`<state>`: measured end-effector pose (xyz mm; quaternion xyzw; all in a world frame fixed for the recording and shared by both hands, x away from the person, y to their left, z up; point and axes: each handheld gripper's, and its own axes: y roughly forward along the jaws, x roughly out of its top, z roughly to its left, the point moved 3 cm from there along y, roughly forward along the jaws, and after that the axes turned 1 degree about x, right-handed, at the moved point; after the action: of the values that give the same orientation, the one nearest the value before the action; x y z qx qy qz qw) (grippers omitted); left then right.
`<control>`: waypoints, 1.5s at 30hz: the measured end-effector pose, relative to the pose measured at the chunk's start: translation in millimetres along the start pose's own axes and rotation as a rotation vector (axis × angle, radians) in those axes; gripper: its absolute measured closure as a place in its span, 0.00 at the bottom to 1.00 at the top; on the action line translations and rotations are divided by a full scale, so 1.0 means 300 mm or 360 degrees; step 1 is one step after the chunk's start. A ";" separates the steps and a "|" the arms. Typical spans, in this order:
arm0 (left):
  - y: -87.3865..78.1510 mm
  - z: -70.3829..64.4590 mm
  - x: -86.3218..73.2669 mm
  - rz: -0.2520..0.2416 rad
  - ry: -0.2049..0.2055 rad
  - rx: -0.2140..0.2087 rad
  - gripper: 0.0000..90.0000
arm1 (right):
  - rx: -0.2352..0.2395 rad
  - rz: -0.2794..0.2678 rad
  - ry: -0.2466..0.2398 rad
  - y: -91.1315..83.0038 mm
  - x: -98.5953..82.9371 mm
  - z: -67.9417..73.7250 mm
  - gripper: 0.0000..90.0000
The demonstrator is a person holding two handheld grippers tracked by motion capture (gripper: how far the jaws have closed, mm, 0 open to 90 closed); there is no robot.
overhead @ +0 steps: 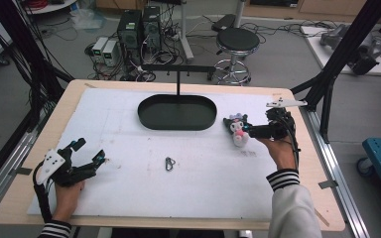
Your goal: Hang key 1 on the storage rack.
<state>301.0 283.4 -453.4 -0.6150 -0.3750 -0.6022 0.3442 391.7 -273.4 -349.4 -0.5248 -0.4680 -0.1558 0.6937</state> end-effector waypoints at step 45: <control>0.000 0.000 0.000 0.0001 -0.0004 0.0001 0.17 | -0.0023 0.0670 0.0064 0.274 -0.040 0.013 0.03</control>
<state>301.1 283.6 -453.4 -0.6157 -0.3755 -0.6013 0.3441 441.7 -240.3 -407.0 -0.6128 -0.3329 -0.0212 0.7164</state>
